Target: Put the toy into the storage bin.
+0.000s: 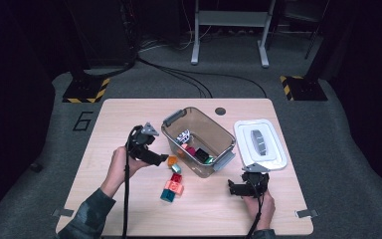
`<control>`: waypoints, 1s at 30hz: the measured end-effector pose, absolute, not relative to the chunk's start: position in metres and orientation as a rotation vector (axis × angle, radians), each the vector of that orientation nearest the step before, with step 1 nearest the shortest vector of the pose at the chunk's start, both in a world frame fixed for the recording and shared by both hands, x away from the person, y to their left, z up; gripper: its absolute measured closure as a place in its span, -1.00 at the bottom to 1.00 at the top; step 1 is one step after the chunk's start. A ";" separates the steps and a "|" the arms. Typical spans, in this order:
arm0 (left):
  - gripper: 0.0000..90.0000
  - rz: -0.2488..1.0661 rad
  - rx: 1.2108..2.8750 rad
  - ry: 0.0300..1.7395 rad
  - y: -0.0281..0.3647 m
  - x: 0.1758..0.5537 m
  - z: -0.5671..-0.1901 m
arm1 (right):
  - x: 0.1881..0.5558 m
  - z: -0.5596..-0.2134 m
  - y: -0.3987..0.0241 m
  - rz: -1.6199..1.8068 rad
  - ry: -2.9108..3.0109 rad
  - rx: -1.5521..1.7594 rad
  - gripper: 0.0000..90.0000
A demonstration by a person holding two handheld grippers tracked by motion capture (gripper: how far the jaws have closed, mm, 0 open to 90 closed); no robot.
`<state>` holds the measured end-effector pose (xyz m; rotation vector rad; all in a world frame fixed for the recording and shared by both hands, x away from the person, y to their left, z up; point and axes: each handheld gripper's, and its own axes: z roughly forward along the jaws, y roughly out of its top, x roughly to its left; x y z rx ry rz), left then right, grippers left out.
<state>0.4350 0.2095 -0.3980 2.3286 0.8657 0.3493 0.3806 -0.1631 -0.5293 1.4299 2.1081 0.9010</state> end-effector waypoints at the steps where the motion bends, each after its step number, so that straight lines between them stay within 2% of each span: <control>1: -0.65 0.339 2.330 0.869 0.211 0.433 -0.402 | 0.381 -0.529 -0.163 0.901 2.108 1.430 -0.97; 18: -0.67 0.214 2.373 0.883 0.205 0.390 -0.468 | 0.381 -0.529 -0.163 0.902 2.108 1.428 -0.97; 30: -0.67 0.207 2.449 0.877 0.200 0.377 -0.489 | 0.381 -0.529 -0.163 0.902 2.108 1.429 -0.96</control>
